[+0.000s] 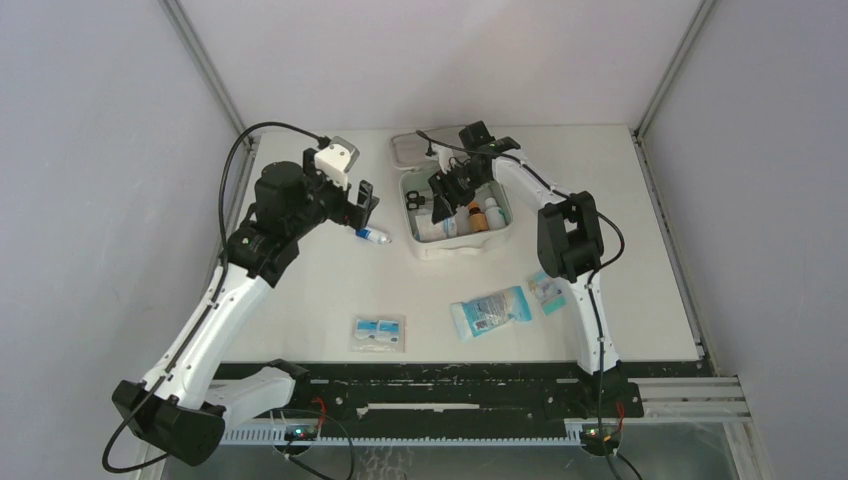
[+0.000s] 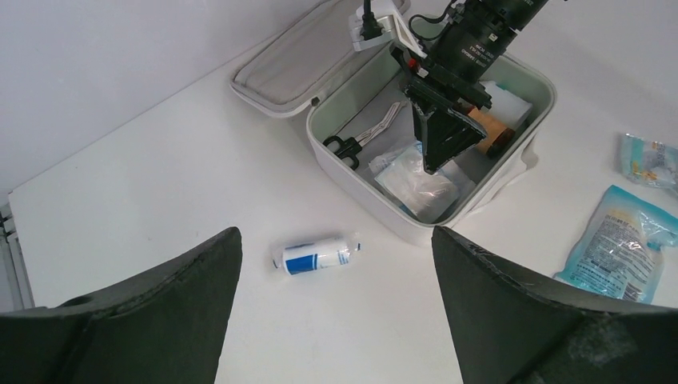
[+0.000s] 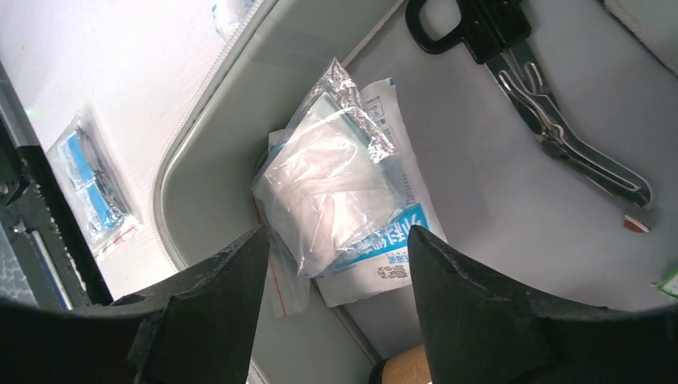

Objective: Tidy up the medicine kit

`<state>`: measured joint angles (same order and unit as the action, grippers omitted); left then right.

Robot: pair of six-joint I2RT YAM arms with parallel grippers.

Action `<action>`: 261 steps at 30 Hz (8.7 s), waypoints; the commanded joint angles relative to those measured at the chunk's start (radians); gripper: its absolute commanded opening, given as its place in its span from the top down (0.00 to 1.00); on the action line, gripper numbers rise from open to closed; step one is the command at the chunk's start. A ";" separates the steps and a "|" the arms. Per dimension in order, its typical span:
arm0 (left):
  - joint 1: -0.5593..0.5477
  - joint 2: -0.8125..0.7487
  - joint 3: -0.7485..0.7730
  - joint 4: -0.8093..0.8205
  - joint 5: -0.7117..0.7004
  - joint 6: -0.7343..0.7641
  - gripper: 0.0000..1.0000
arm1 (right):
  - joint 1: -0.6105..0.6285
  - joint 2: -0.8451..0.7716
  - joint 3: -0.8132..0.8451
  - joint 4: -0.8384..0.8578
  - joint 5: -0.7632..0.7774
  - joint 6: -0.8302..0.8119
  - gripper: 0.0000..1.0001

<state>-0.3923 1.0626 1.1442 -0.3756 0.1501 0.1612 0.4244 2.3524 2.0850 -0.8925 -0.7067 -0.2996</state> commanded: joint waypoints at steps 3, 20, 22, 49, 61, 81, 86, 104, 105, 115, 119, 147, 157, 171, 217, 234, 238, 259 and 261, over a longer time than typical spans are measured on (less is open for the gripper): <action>0.004 -0.036 -0.020 0.031 -0.018 0.029 0.08 | 0.011 -0.078 0.036 0.039 0.091 0.017 0.34; 0.008 -0.067 -0.028 0.030 -0.061 0.032 0.07 | 0.115 -0.158 -0.149 0.191 0.287 0.026 0.57; 0.009 -0.070 -0.029 0.030 -0.071 0.034 0.07 | 0.123 -0.148 -0.163 0.194 0.290 0.026 0.57; 0.151 -0.027 -0.037 0.050 -0.102 -0.032 0.00 | 0.038 -0.447 -0.211 0.113 0.101 0.005 0.13; 0.183 0.050 -0.092 0.089 -0.045 0.088 0.00 | -0.080 -0.819 -0.563 0.146 0.182 -0.050 0.07; 0.182 0.185 -0.135 0.078 0.113 0.256 0.00 | -0.128 -1.026 -0.938 0.068 0.348 -0.169 0.11; 0.182 0.147 -0.171 0.103 0.076 0.273 0.00 | -0.127 -1.048 -1.055 0.061 0.436 -0.214 0.11; 0.181 0.052 -0.208 0.130 0.037 0.295 0.00 | 0.093 -1.054 -1.258 0.160 0.534 -0.388 0.19; 0.182 0.052 -0.210 0.131 0.039 0.295 0.00 | 0.091 -1.057 -1.263 0.169 0.553 -0.384 0.19; 0.181 0.063 -0.219 0.138 0.059 0.294 0.00 | -0.035 -1.019 -1.269 0.223 0.631 -0.300 0.17; 0.180 0.063 -0.222 0.145 0.061 0.298 0.00 | -0.063 -0.968 -1.267 0.241 0.661 -0.265 0.13; 0.173 0.066 -0.256 0.182 0.059 0.325 0.00 | -0.176 -0.817 -1.218 0.208 0.577 -0.244 0.33; 0.139 0.193 -0.221 0.060 0.082 0.606 0.00 | -0.176 -0.833 -1.196 0.181 0.548 -0.244 0.34; 0.137 0.656 0.119 -0.205 0.120 1.043 0.00 | -0.176 -0.840 -1.078 0.098 0.469 -0.239 0.15; 0.105 0.612 0.364 -0.487 0.305 0.614 0.77 | -0.189 -0.852 -0.965 0.096 0.454 -0.124 0.21; -0.072 0.904 0.747 -0.235 0.302 -0.480 0.79 | -0.303 -0.974 -0.947 0.118 0.389 -0.025 0.21; -0.101 0.971 0.746 -0.162 0.303 -0.629 0.80 | -0.332 -0.994 -0.963 0.123 0.363 -0.027 0.22; -0.174 1.072 0.550 0.020 0.205 -0.920 0.79 | -0.380 -1.024 -1.001 0.122 0.313 -0.043 0.22; -0.174 1.072 0.536 0.024 0.200 -0.923 0.75 | -0.380 -1.025 -1.000 0.120 0.310 -0.043 0.22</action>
<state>-0.5606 2.1315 1.7103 -0.3943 0.3737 -0.7254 0.0525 1.3613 1.0885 -0.7956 -0.3748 -0.3443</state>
